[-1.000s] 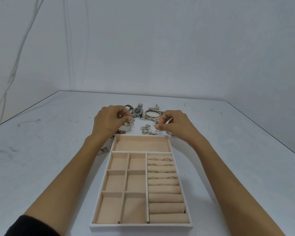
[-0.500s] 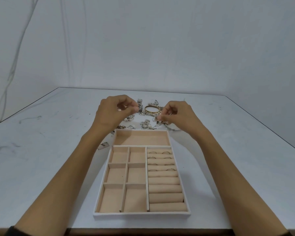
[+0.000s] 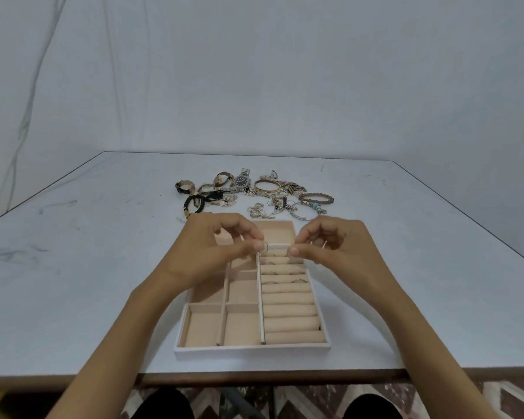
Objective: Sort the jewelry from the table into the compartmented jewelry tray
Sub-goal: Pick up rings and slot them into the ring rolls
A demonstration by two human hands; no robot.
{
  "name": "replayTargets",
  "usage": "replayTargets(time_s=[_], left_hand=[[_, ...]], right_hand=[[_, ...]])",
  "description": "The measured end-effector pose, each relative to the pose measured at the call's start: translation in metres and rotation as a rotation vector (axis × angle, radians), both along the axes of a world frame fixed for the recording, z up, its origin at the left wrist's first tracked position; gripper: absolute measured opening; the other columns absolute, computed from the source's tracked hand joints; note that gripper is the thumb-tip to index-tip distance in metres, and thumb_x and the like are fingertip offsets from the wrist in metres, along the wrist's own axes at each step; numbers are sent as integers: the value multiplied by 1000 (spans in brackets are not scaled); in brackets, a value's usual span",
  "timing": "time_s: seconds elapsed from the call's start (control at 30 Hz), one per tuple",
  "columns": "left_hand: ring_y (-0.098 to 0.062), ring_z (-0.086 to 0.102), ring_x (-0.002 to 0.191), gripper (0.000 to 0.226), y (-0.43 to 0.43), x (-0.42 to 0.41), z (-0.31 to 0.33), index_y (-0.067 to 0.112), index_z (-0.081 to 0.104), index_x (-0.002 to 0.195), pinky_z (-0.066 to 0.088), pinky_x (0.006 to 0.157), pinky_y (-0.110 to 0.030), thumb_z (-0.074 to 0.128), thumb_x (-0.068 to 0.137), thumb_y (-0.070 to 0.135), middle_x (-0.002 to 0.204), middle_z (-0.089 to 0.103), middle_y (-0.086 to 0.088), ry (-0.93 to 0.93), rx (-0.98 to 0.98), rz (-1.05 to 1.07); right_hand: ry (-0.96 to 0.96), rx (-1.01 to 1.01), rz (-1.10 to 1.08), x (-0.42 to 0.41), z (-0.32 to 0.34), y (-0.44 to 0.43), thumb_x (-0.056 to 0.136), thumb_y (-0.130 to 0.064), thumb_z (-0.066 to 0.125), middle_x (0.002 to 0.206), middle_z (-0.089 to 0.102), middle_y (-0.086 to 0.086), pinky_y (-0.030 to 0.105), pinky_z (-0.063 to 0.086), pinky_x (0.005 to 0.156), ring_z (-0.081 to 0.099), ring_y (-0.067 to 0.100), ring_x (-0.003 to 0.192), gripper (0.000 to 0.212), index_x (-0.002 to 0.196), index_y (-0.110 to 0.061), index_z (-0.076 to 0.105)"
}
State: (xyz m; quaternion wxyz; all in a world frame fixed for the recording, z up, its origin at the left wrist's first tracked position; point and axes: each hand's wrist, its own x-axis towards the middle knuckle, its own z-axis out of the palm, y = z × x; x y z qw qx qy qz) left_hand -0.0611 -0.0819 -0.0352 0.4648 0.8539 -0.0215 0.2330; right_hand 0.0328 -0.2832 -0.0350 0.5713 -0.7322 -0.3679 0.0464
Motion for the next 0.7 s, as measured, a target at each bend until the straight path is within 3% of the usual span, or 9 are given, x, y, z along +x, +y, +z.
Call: replayTargets(time_s=[0.13, 0.33, 0.7], left_hand=[[-15, 63, 77, 6, -5, -5, -4, 18, 76, 78, 50, 72, -18, 80, 74, 16, 78, 73, 6, 19, -30, -27], [-9, 61, 73, 6, -7, -7, -3, 21, 75, 77, 39, 70, -4, 80, 74, 19, 75, 72, 9, -41, 8, 43], [-18, 64, 74, 6, -3, -6, -5, 21, 75, 77, 39, 72, -4, 81, 74, 20, 71, 72, 9, -35, 14, 83]], right_hand=[[21, 19, -17, -15, -9, -14, 67, -13, 84, 65, 67, -5, 13, 36, 54, 48, 4, 56, 12, 70, -13, 72], [-41, -49, -8, -24, -19, -22, 70, -13, 83, 72, 68, -3, 13, 35, 56, 47, 12, 61, 11, 69, -17, 73], [-153, -120, -14, -23, -25, -23, 73, -15, 81, 78, 65, -5, 16, 35, 61, 50, 14, 69, 13, 69, -22, 71]])
